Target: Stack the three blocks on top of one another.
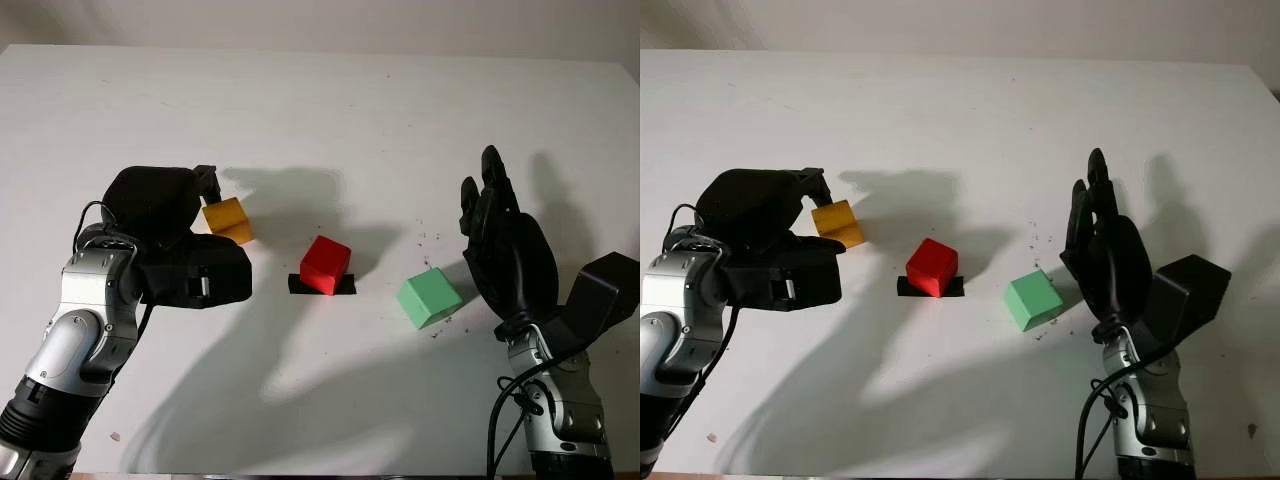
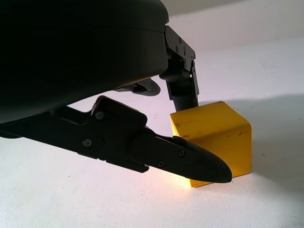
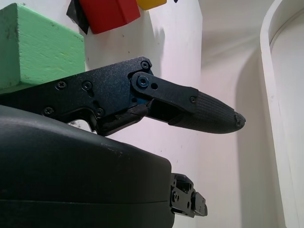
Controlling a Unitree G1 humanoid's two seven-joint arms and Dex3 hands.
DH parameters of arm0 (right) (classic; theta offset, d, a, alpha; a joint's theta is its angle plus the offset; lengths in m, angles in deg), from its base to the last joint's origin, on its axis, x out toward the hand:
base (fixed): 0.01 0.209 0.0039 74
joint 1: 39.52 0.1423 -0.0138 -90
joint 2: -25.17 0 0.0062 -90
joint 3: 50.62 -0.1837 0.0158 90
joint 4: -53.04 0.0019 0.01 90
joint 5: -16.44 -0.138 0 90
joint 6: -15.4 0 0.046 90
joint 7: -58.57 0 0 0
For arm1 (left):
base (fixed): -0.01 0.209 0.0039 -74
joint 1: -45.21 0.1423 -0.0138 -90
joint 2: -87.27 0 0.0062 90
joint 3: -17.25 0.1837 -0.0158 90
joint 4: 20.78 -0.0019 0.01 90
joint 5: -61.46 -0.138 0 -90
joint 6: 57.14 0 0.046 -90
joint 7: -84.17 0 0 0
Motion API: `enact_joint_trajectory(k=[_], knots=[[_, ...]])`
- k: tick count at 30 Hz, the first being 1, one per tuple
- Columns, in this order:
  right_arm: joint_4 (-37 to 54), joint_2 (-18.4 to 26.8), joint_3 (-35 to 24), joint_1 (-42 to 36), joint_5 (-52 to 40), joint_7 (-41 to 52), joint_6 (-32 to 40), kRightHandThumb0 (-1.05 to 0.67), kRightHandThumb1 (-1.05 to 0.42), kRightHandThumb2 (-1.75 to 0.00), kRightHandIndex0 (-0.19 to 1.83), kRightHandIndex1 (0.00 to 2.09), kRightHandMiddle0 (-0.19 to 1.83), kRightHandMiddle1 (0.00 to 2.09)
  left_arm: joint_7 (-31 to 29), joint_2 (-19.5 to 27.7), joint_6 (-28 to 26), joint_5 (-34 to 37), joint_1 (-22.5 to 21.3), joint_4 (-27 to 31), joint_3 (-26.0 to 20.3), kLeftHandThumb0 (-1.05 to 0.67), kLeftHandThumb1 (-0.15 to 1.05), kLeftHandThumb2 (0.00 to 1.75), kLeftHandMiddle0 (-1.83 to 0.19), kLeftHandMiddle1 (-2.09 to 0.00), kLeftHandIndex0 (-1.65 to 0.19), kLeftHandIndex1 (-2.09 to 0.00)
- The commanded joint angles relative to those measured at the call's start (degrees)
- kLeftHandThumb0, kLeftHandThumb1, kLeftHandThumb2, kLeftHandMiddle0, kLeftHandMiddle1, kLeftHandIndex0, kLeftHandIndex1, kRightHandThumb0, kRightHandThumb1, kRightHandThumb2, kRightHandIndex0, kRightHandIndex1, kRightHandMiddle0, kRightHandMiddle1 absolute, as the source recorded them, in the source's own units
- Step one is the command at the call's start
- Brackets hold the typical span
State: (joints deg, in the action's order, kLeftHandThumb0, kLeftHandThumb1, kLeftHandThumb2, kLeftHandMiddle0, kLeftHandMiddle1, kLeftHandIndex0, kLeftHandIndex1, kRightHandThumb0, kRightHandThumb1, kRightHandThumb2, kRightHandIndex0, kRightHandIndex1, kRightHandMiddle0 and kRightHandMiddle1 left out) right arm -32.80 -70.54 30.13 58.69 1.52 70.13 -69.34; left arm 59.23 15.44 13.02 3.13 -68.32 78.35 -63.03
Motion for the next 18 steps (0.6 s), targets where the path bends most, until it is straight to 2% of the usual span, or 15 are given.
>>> enact_joint_trajectory(k=[1,8,12,18], knots=[[0.69,0.08,-0.72,-0.16,-0.57,0.20,-0.06,-0.72,-1.05,-0.73,-0.19,0.00,-0.19,0.00,-0.82,0.60,-0.36,0.07,-1.08,0.81,-0.33,-0.66,1.03,0.05,-0.35,-0.08,-0.29,-1.13],[0.47,0.27,-0.91,-0.06,-0.65,0.37,-0.01,-0.71,-1.05,-0.73,-0.19,0.00,-0.19,0.00,2.07,0.40,1.98,3.66,-0.41,-0.19,-1.54,-0.45,1.05,0.07,-0.37,-0.07,-0.34,-1.04],[0.66,0.10,-0.97,-0.14,-0.61,0.13,0.17,-0.72,-1.05,-0.68,-0.19,0.00,-0.19,0.00,8.64,-0.45,7.00,9.10,0.78,-1.33,-3.61,-0.29,1.04,0.06,-0.43,-0.09,-0.36,-1.12],[0.59,0.19,-1.05,-0.37,-0.52,0.27,0.07,-0.70,-1.05,-0.67,-0.19,0.00,-0.19,0.00,11.32,-2.18,11.55,21.22,1.07,-2.95,-7.74,-0.29,1.05,0.06,-0.36,-0.05,-0.28,-1.26]])
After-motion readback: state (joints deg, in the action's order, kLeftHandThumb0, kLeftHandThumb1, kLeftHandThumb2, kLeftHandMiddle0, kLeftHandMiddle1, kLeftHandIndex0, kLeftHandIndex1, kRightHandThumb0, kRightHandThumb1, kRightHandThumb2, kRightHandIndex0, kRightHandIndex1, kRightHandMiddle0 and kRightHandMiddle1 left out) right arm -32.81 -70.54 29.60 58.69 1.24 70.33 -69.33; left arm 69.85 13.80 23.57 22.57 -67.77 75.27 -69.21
